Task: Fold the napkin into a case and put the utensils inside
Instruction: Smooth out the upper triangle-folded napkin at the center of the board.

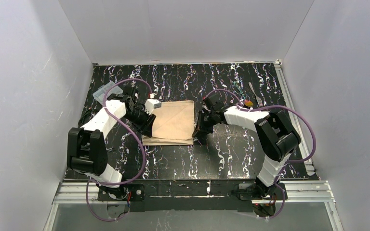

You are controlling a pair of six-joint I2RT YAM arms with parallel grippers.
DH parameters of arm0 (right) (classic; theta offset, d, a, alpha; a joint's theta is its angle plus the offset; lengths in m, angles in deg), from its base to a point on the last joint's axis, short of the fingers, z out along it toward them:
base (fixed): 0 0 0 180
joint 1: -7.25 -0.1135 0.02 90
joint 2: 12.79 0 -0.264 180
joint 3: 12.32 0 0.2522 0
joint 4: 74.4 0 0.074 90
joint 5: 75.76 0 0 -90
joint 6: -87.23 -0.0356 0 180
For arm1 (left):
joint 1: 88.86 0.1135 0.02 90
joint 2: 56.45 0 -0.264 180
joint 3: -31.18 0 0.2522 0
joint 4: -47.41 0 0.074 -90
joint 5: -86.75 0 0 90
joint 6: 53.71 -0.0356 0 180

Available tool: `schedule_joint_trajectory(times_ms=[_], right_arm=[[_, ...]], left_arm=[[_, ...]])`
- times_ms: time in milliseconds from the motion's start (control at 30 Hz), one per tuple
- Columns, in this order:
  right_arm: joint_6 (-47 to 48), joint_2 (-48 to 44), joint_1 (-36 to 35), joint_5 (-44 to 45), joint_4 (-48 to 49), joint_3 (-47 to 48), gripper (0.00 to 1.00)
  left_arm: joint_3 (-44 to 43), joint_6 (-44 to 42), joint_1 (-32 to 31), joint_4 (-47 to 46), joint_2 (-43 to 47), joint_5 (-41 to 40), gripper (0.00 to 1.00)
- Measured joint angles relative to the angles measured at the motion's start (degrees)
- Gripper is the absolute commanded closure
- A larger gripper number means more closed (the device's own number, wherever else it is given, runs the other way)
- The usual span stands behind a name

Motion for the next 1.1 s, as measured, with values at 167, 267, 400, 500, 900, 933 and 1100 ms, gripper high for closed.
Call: schedule_joint_trajectory(times_ms=[167, 267, 400, 500, 900, 933, 1100], right_arm=[[1.2, 0.2, 0.2, 0.0, -1.4, 0.0, 0.99], [1.5, 0.3, 0.4, 0.0, -1.7, 0.0, 0.99], [1.7, 0.4, 0.4, 0.0, -1.7, 0.0, 0.99], [2.0, 0.9, 0.5, -0.1, -1.8, 0.0, 0.87], [4.8, 1.7, 3.8, -2.1, -7.5, 4.4, 0.53], [5.0, 1.6, 4.6, -2.3, -7.7, 5.3, 0.55], [5.6, 3.2, 9.1, -3.8, -8.4, 15.2, 0.67]], left_arm=[[4.2, 1.0, 0.0, -4.3, -1.9, -2.9, 0.70], [7.2, 0.7, 0.0, -6.3, -2.4, -5.0, 0.74], [9.2, -0.1, 0.0, -7.8, -2.5, -7.2, 0.76], [10.4, -0.8, 0.0, -9.0, -2.5, -8.5, 0.76], [11.9, -1.5, 0.0, -11.8, -2.5, -10.1, 0.78], [12.0, -1.5, 0.0, -12.0, -2.5, -10.1, 0.78], [12.3, -1.7, -0.2, -12.3, -2.3, -10.2, 0.79]])
